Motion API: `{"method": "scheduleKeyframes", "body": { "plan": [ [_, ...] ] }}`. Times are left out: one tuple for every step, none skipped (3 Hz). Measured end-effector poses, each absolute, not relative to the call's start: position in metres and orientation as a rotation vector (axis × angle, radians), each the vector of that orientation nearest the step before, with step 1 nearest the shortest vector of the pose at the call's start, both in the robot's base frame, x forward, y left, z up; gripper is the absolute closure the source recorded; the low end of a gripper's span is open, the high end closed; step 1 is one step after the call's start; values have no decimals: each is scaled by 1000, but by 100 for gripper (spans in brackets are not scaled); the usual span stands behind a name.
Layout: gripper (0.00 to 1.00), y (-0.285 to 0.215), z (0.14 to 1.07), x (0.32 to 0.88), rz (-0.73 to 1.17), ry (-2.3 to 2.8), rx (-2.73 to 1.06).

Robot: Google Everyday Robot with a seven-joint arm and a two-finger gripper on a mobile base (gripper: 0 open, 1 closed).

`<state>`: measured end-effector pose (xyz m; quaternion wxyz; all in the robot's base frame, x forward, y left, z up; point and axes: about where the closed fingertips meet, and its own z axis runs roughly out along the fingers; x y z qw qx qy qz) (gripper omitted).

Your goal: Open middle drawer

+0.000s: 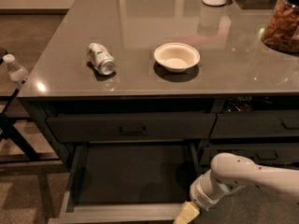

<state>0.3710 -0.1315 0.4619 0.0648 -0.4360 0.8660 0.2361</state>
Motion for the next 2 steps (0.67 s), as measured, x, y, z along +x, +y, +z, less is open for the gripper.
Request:
{"method": "scheduleKeyframes", "body": {
  "plan": [
    [0,-132,462,371,713,2614,-1316],
    [0,-133,443,371,755,2656,-1330]
  ]
}}
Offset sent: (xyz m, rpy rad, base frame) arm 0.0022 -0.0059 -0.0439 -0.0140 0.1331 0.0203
